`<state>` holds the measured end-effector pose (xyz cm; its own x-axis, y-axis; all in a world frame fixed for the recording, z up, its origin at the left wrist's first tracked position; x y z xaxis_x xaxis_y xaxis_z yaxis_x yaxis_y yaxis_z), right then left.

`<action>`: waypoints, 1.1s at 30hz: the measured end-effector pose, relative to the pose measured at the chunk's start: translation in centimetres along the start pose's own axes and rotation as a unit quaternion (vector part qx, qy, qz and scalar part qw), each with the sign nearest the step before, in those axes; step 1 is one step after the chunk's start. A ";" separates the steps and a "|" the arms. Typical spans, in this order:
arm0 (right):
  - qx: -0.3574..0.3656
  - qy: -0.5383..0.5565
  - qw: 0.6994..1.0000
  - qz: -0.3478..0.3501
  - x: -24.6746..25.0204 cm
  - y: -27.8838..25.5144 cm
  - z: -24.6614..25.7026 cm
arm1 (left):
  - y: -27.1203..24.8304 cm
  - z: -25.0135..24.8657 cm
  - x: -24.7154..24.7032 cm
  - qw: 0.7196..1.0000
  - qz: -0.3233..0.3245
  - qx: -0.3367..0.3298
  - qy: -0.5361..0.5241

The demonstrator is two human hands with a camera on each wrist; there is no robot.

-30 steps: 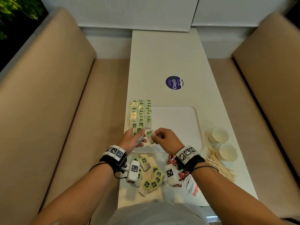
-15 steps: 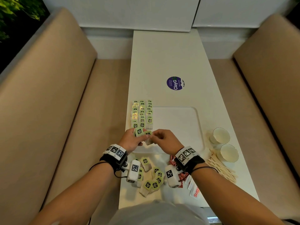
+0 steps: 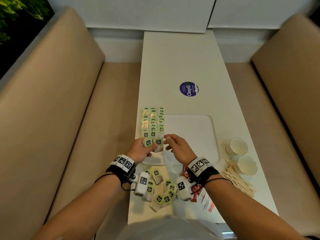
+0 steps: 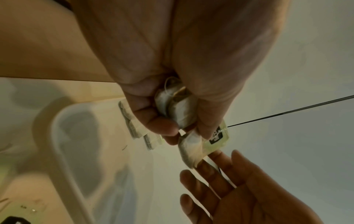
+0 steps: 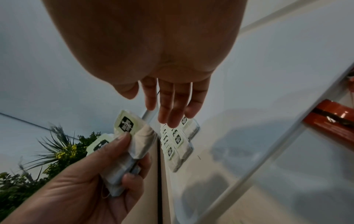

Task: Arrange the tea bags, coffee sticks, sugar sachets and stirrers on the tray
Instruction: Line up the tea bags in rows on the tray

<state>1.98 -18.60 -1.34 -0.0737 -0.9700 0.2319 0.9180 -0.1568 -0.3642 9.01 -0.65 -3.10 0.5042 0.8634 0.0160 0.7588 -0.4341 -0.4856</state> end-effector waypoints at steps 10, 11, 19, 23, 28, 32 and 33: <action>0.013 -0.109 0.992 0.065 -0.9 0.5 -0.8 | 0.7 0.3 0.1 1.000 0.006 0.011 -0.003; 0.006 -0.105 0.992 0.071 -1.0 0.6 -1.0 | 0.8 0.5 0.0 1.000 0.009 0.014 -0.006; -0.036 -0.137 0.990 0.023 0.0 3.1 -1.9 | 1.7 1.6 0.6 0.996 0.006 0.060 -0.069; -0.063 -0.165 0.984 -0.006 0.5 5.5 -2.3 | 2.2 2.1 1.1 0.994 -0.004 0.084 -0.076; -0.110 -0.220 0.969 0.005 0.1 7.2 -3.0 | 3.0 2.8 1.8 0.992 -0.019 0.107 -0.065; -0.131 -0.227 0.965 0.006 -0.8 7.6 -3.4 | 3.3 3.0 2.0 0.992 -0.019 0.108 -0.061; -0.134 -0.226 0.965 0.010 -1.0 7.7 -3.4 | 3.4 3.1 2.1 0.992 -0.018 0.107 -0.060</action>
<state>7.78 -19.49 -7.44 0.1765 -0.8028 0.5696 0.7788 -0.2400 -0.5795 11.34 0.49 -7.39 0.4154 0.9076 -0.0606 0.6639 -0.3481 -0.6619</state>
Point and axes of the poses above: each hand's wrist, its own y-axis towards the middle knuckle, its own x-axis out of the back of the hand, z = x × y, the point moved 2 cm from there along y, towards the middle knuckle, and after that the axes turned 2 degrees about z, right-handed, at the moved point
